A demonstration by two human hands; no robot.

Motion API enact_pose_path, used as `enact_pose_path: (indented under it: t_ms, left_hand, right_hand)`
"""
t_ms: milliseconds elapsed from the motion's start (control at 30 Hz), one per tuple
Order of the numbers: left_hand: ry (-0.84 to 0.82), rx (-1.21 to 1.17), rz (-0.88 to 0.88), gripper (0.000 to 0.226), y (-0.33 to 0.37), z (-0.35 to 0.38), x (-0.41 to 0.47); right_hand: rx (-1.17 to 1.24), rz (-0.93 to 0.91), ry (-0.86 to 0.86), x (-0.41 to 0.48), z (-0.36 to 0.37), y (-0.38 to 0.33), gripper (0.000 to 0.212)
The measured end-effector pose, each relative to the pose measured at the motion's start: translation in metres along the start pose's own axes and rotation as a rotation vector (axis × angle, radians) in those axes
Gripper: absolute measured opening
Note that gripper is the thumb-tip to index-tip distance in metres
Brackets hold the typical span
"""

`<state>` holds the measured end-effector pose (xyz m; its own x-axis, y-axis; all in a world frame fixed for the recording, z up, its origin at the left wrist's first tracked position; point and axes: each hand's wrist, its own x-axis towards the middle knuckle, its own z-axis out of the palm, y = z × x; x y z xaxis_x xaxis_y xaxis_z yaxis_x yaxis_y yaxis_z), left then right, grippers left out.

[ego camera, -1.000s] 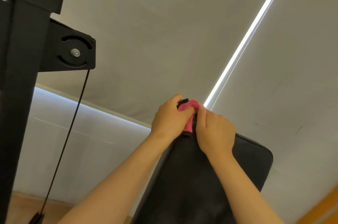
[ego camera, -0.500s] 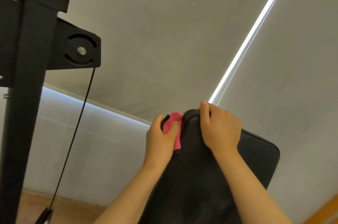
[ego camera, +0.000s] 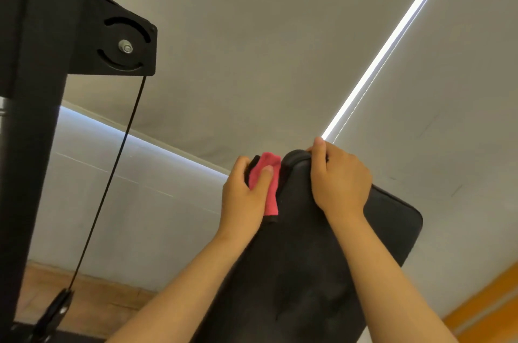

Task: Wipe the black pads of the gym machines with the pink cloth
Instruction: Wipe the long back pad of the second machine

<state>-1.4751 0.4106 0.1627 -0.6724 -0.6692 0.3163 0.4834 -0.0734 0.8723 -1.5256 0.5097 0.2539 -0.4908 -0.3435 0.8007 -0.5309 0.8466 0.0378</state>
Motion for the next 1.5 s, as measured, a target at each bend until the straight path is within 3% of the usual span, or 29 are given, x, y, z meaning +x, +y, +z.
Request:
enact_pose_path:
  t_ms: [300, 567, 867, 967, 1167, 1367, 1500]
  left_hand:
    - [-0.052, 0.272, 0.000, 0.018, -0.009, -0.004, -0.004]
    - [-0.141, 0.281, -0.161, 0.030, -0.060, -0.037, -0.041]
    - [-0.119, 0.257, -0.151, 0.023, -0.071, -0.043, -0.050]
    - [-0.109, 0.259, -0.143, 0.023, -0.070, -0.043, -0.051]
    - [-0.110, 0.239, -0.181, 0.025, -0.075, -0.044, -0.054]
    - [-0.107, 0.227, -0.252, 0.013, -0.092, -0.053, -0.065]
    - [-0.102, 0.222, -0.275, 0.018, -0.098, -0.055, -0.065]
  right_hand:
    - [-0.019, -0.006, 0.004, -0.002, 0.001, -0.006, 0.059]
    - [-0.044, -0.012, -0.001, -0.003, 0.000, -0.005, 0.056]
    - [-0.063, -0.027, -0.010, -0.003, 0.001, -0.005, 0.054]
    - [-0.110, -0.136, -0.047, 0.000, -0.006, -0.006, 0.053]
    - [-0.183, -0.664, 0.019, -0.020, -0.001, -0.029, 0.034]
    - [-0.242, -0.744, 0.093, -0.042, 0.027, -0.026, 0.042]
    - [-0.241, -0.749, 0.147, -0.043, 0.029, -0.027, 0.047]
